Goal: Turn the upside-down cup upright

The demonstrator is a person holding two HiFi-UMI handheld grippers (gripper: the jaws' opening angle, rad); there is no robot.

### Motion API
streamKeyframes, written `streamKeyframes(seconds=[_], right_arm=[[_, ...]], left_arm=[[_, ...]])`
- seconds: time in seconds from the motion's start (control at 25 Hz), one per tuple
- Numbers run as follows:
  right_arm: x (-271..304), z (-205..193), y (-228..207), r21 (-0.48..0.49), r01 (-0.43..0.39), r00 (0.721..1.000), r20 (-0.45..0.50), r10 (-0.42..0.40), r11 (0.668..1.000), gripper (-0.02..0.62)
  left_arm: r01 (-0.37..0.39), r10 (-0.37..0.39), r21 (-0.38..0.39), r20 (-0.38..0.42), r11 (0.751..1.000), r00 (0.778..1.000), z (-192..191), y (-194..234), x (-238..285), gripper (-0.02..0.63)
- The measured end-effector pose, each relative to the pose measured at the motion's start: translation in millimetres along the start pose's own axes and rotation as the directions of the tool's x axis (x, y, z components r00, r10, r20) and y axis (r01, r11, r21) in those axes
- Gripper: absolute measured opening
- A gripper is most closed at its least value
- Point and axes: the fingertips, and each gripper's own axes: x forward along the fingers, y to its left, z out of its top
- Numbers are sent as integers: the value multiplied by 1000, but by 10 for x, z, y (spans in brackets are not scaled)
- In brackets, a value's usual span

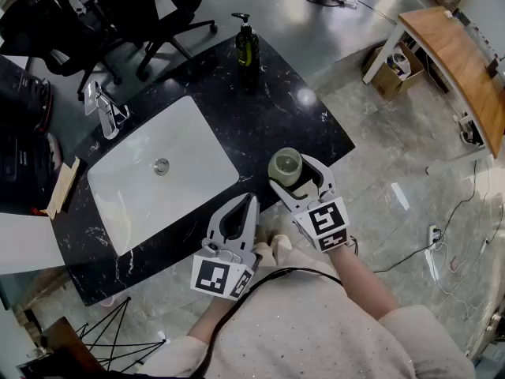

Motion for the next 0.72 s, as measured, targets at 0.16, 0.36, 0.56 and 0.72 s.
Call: streamKeyframes(seconds=[0.16, 0.36, 0.56, 0.72], right_arm=[[-42, 36, -13, 138, -30, 999, 26, 27, 990, 325], [-93, 130, 41, 476, -165, 986, 101, 133, 864, 325], [-126, 227, 187, 795, -366, 928, 274, 251, 484, 325], [-117, 243, 288, 873, -455, 876, 404, 264, 174, 324]], left_arm=[[-1, 1, -4, 3, 1000, 1000, 5, 24, -1, 8], [-11, 11, -5, 4, 1000, 1000, 8, 66, -5, 8], [-33, 33, 1, 4, 999, 999, 33, 139, -47, 8], [-61, 61, 16, 1, 998, 998, 34, 187, -84, 8]])
